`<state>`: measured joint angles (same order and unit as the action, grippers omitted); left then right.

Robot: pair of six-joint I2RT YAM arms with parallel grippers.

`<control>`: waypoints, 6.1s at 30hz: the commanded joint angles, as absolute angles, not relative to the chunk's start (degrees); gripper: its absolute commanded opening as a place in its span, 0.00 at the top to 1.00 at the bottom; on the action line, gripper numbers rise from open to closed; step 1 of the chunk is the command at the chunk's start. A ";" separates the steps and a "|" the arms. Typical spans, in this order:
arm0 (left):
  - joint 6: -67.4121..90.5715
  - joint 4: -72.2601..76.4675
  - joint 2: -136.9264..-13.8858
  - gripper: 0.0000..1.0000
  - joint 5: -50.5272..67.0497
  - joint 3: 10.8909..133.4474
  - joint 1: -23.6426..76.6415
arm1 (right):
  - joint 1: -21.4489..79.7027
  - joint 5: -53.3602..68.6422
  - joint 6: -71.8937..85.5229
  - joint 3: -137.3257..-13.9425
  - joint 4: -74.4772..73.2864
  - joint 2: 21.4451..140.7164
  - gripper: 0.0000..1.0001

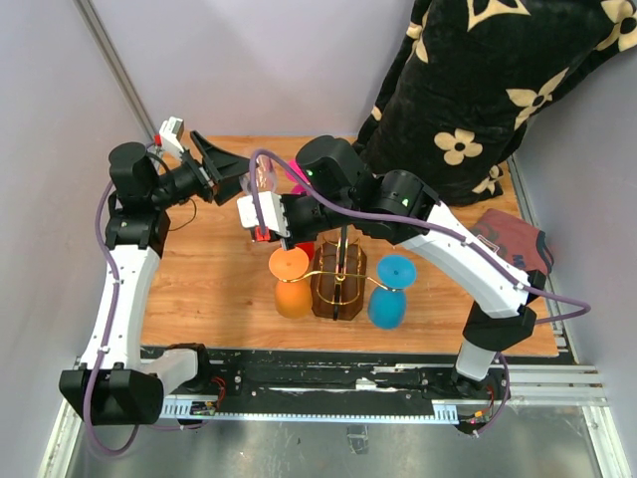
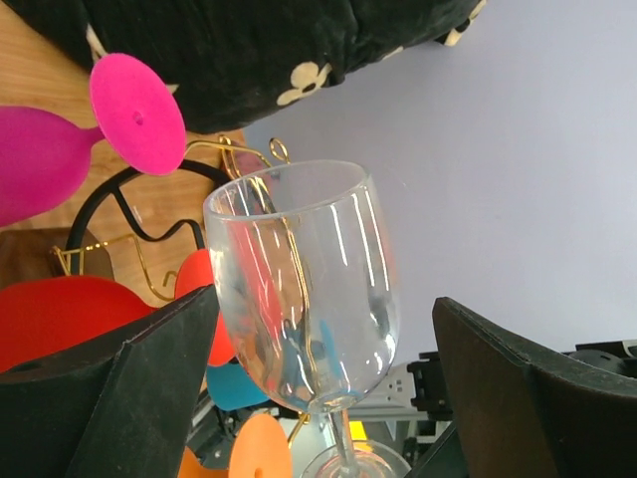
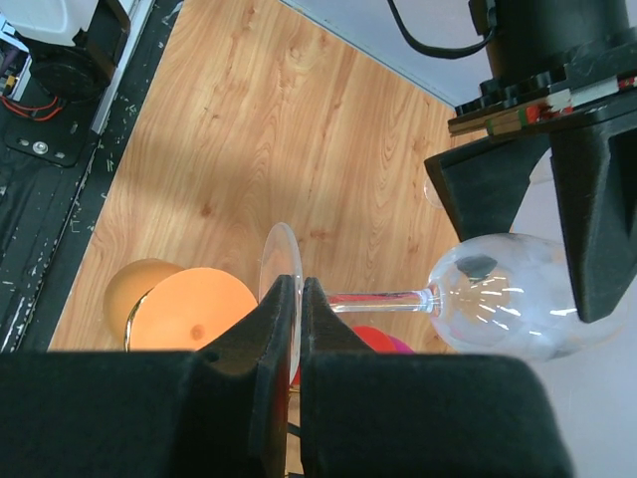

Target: Take the wine glass off the wine glass rack

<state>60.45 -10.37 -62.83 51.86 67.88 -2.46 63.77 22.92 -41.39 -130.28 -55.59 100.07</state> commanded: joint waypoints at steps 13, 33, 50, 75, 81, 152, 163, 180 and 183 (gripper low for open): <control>54.55 -15.60 -63.93 0.22 52.93 70.42 0.09 | 64.58 24.84 -47.28 -132.30 -57.05 99.56 0.99; 48.10 -21.82 -71.93 0.46 46.42 85.70 -5.72 | 64.57 12.89 -42.93 -114.93 -41.47 84.79 0.01; 16.13 -3.38 -73.02 0.50 4.24 69.43 -8.46 | 63.71 2.89 -35.21 -89.57 -19.07 67.98 0.02; 5.37 35.76 -91.66 0.55 -45.74 50.12 -2.02 | 49.60 11.70 -23.63 -71.68 -9.49 58.75 0.02; 3.32 40.20 -96.69 0.55 -52.62 50.95 -1.94 | 45.68 13.74 -19.61 -70.50 -8.60 58.59 0.02; 19.49 -6.11 -91.36 0.00 -58.88 76.97 3.96 | 34.35 18.68 10.80 -93.04 -30.03 74.17 0.37; 26.33 -25.81 -83.93 0.02 -41.76 88.44 4.13 | 33.87 16.14 14.85 -92.43 -28.77 73.60 0.40; 36.19 -28.26 -90.80 0.42 24.79 96.47 8.44 | 31.18 11.74 13.35 -89.13 -31.54 68.41 0.39; 36.11 -28.61 -92.01 0.42 26.90 95.51 8.96 | 28.53 12.92 15.35 -86.30 -32.13 66.64 0.40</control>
